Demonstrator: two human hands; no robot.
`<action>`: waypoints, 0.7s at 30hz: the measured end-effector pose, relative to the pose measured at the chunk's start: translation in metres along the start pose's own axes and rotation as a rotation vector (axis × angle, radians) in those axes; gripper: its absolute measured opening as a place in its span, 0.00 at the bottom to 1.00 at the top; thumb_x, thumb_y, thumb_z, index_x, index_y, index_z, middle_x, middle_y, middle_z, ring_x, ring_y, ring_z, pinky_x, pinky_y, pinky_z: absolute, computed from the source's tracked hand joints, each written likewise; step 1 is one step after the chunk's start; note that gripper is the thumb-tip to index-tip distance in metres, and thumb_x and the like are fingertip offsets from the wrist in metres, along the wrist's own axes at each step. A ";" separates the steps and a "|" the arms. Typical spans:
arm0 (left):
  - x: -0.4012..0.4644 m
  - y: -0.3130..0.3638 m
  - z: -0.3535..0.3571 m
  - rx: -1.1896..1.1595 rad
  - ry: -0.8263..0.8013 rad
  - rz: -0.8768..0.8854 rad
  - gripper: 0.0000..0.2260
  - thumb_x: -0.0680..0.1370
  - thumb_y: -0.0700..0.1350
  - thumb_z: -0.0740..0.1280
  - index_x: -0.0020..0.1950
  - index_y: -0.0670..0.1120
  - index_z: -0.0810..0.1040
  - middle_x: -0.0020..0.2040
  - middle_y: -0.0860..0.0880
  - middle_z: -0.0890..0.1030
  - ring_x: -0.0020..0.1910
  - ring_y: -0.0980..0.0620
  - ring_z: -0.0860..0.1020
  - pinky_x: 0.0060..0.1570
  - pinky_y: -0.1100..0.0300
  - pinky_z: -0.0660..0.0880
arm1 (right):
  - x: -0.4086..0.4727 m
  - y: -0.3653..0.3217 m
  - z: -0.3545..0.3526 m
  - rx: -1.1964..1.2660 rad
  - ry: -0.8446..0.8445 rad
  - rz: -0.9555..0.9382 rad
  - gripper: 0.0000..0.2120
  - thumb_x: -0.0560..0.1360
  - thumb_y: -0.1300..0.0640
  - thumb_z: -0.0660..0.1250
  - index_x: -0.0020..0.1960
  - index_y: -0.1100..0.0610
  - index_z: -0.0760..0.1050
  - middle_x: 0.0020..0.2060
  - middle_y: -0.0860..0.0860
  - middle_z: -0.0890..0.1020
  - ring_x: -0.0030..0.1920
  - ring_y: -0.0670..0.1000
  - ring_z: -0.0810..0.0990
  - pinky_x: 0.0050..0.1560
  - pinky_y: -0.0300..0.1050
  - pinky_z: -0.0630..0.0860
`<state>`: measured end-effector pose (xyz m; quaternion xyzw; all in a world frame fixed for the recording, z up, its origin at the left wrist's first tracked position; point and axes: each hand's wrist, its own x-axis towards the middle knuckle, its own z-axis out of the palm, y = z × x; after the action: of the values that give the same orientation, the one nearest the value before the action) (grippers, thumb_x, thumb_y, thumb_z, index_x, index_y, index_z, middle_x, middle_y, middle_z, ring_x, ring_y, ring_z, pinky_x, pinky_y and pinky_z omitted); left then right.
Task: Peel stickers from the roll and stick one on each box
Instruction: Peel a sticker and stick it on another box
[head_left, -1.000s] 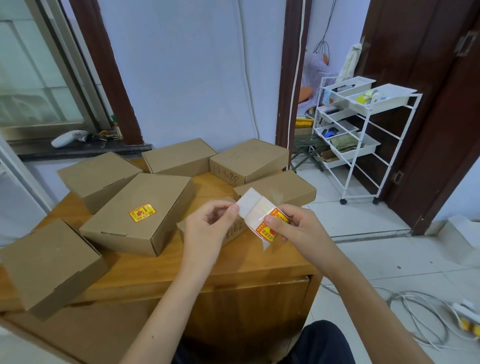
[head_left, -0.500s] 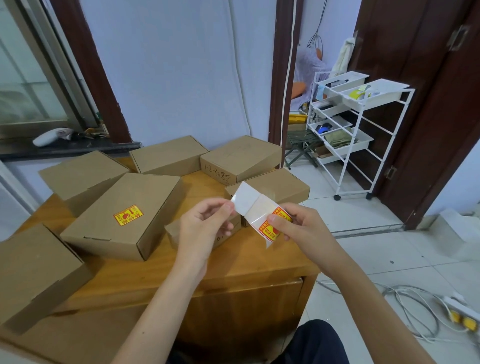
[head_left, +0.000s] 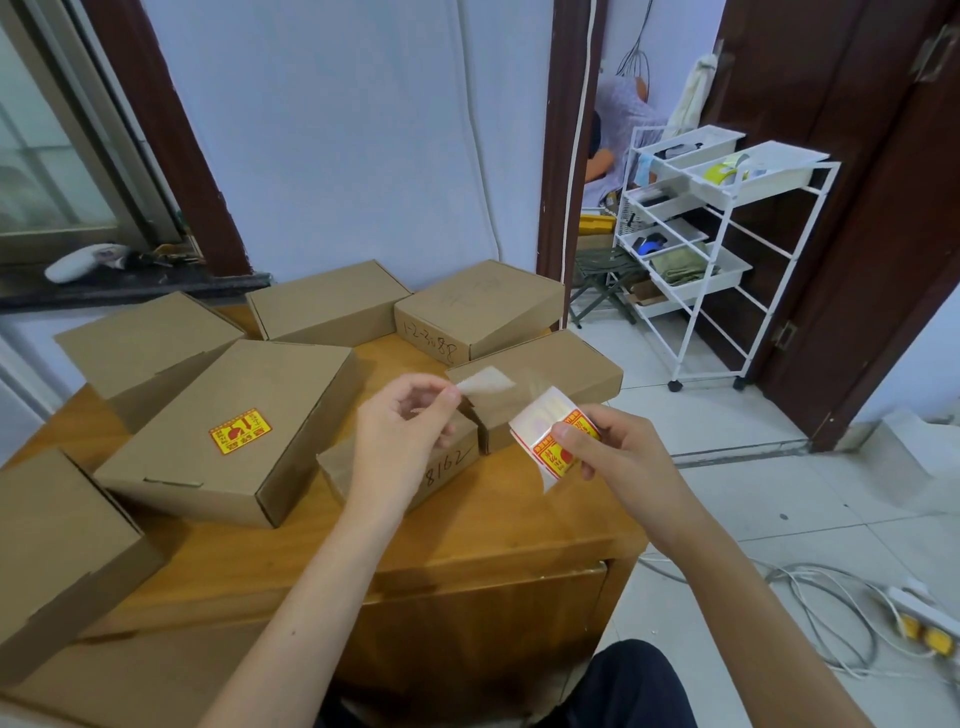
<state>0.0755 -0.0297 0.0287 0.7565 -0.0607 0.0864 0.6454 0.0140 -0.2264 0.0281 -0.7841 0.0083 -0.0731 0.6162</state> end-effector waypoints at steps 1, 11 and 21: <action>0.004 -0.001 0.004 0.053 -0.012 0.030 0.03 0.76 0.43 0.69 0.48 0.48 0.82 0.40 0.49 0.83 0.37 0.56 0.80 0.37 0.63 0.79 | 0.000 0.002 0.000 -0.011 0.005 0.010 0.09 0.77 0.55 0.65 0.49 0.59 0.80 0.37 0.48 0.82 0.32 0.35 0.79 0.36 0.26 0.73; 0.042 -0.020 0.051 0.693 0.026 0.242 0.05 0.78 0.50 0.67 0.51 0.53 0.81 0.48 0.56 0.84 0.43 0.55 0.79 0.30 0.67 0.65 | 0.002 0.010 -0.005 -0.058 0.045 0.093 0.04 0.76 0.52 0.66 0.43 0.48 0.78 0.38 0.45 0.82 0.34 0.33 0.80 0.33 0.24 0.72; 0.051 -0.032 0.060 1.021 -0.137 0.302 0.07 0.79 0.47 0.64 0.53 0.50 0.81 0.52 0.49 0.80 0.54 0.49 0.75 0.55 0.53 0.70 | 0.006 0.015 -0.007 -0.037 0.050 0.103 0.04 0.77 0.52 0.65 0.45 0.48 0.78 0.40 0.45 0.82 0.35 0.32 0.80 0.33 0.24 0.72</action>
<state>0.1348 -0.0829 -0.0008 0.9609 -0.1611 0.1475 0.1703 0.0207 -0.2371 0.0160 -0.7918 0.0655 -0.0607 0.6042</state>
